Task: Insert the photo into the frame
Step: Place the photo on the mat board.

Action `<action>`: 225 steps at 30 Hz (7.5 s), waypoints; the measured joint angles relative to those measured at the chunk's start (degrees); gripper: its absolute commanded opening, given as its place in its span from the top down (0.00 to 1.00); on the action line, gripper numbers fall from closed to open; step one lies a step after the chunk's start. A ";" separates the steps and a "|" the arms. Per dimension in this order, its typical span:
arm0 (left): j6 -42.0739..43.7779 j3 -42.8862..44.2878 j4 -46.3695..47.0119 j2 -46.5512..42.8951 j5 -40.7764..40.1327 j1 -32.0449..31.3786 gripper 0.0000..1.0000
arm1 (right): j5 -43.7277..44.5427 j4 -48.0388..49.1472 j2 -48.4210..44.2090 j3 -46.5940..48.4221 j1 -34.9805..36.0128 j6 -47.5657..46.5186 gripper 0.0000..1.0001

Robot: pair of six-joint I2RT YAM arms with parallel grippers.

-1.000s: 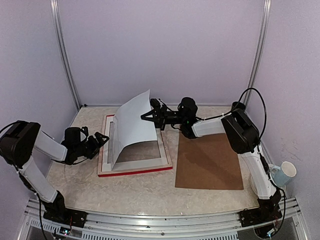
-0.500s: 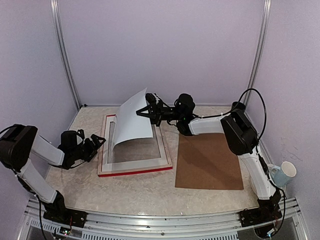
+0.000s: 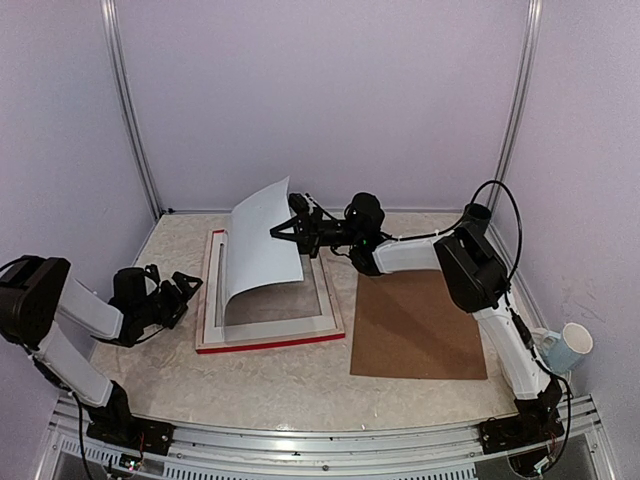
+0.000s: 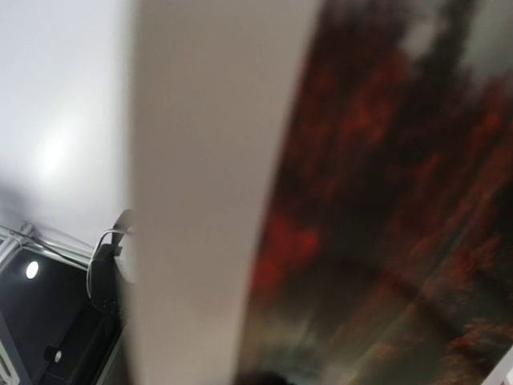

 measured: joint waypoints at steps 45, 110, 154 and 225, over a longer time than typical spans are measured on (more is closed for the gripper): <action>-2.25 -1.70 9.73 4.46 2.40 0.07 0.01 | 7.08 -8.44 3.04 8.92 1.09 3.41 0.84; -4.00 -3.93 16.26 6.43 4.33 0.07 0.01 | 34.03 -9.53 -5.49 -4.00 2.67 5.51 0.89; -4.20 -5.05 17.86 6.34 4.72 0.07 0.01 | 32.98 -53.22 -15.23 -0.96 -1.31 -31.08 0.78; -6.99 -5.20 25.90 10.84 4.55 -2.80 0.01 | 36.15 -80.11 -7.80 11.02 -3.67 -60.35 0.81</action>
